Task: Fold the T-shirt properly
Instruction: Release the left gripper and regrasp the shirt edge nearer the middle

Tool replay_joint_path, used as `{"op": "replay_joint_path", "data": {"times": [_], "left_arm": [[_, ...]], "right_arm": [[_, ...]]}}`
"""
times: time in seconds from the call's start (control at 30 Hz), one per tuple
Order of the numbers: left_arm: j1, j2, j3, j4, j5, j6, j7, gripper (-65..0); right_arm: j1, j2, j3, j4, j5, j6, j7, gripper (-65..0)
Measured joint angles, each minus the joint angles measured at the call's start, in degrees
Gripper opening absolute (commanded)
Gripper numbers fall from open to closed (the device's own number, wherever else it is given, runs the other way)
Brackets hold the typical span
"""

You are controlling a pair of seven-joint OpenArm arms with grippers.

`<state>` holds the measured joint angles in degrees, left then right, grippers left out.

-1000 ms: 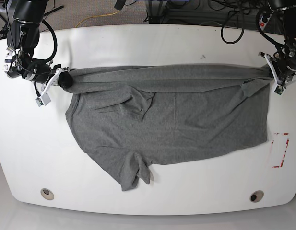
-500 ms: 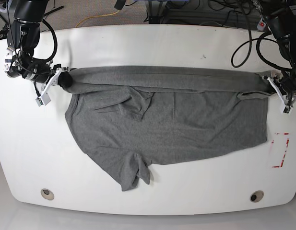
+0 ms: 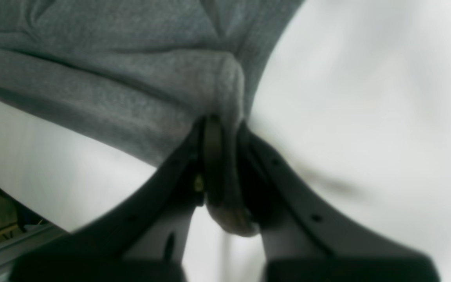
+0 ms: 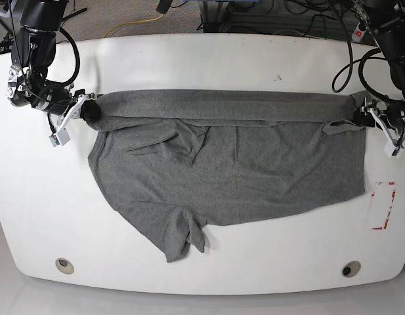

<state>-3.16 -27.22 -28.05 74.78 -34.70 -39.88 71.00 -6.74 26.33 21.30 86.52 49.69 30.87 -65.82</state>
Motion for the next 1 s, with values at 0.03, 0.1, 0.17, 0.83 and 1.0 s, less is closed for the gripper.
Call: {"op": "replay_joint_path", "data": {"times": [0.03, 0.1, 0.17, 0.83, 1.0], "left_arm": [[0.70, -0.57, 1.51, 0.55, -2.49, -0.04, 0.15, -19.9], [1.77, -1.33, 4.39, 2.34, -6.01, -0.02, 0.28, -19.9], [2.62, -1.68, 6.34, 5.31, -8.26, -0.07, 0.31, -19.9], [1.29, -2.51, 24.96, 25.66, 20.41, -0.07, -0.26, -19.9], [1.27, -2.82, 27.15, 25.64, 20.61, -0.07, -0.09, -19.9]], "right_arm": [[-0.02, -0.28, -0.02, 0.00, -0.09, 0.00, -0.02, -62.9], [0.00, -0.55, -0.02, 0.02, 0.07, 0.02, -0.02, -62.9], [0.00, -0.61, -0.02, 0.00, 0.09, 0.00, 0.04, -62.9], [0.02, -1.60, 0.07, 0.04, -0.07, -0.42, 0.02, -62.9], [0.00, -1.62, 0.09, 0.04, 0.02, -0.44, 0.00, -62.9]]}}
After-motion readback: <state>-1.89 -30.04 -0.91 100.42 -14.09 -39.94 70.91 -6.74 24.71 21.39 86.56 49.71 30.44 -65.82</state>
